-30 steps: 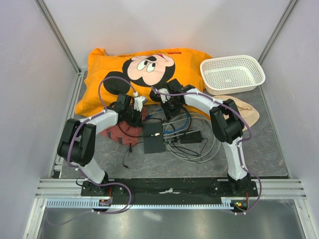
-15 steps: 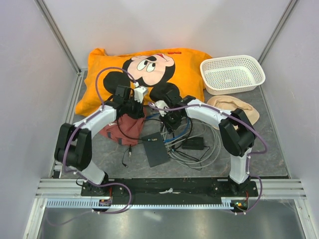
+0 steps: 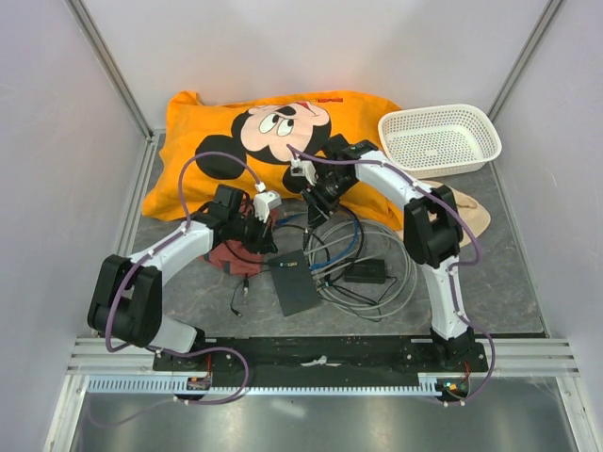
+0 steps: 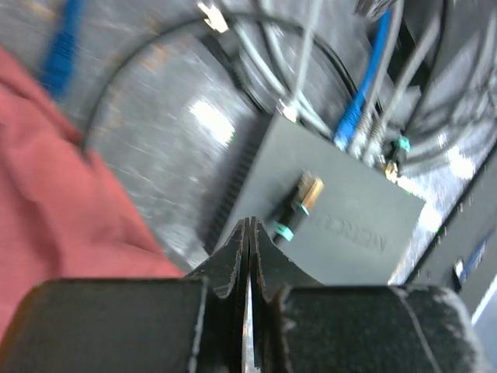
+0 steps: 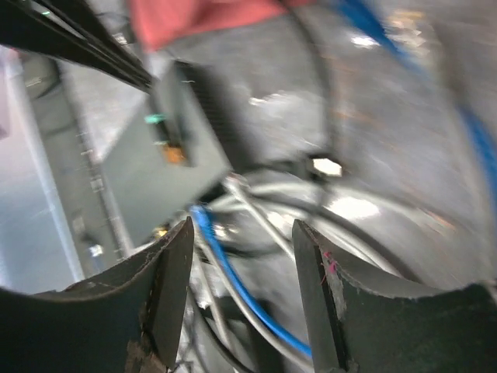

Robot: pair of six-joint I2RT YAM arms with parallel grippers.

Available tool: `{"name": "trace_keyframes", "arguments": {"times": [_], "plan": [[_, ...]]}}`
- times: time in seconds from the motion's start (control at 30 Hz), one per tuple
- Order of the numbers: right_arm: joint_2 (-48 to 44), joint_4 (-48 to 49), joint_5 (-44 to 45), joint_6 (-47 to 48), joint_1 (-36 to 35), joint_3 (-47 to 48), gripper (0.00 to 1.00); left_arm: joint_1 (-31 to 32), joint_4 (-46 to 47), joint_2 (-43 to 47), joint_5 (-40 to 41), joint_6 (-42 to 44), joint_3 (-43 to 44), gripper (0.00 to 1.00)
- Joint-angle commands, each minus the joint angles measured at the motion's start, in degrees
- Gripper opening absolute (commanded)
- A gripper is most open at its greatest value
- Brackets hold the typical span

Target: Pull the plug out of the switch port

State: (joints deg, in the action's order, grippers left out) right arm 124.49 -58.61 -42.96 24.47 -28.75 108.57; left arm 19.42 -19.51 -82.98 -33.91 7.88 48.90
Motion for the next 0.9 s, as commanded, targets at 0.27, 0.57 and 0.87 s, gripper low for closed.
{"name": "trace_keyframes", "arguments": {"times": [0.27,0.57,0.87], "plan": [[10.16,-11.71,-13.82,7.0,-3.33,4.1,0.6,6.76,-4.84,5.9,-4.5,15.4,-5.48,0.02],[13.41,-8.02,-11.88,2.78,-3.41,6.12,0.59,8.09,-3.61,6.51,-1.34,18.48,-7.07,0.02],[17.28,-6.17,-10.39,-0.03,-3.77,6.48,0.59,11.16,-0.44,12.32,1.3,23.15,-12.34,0.02]]}}
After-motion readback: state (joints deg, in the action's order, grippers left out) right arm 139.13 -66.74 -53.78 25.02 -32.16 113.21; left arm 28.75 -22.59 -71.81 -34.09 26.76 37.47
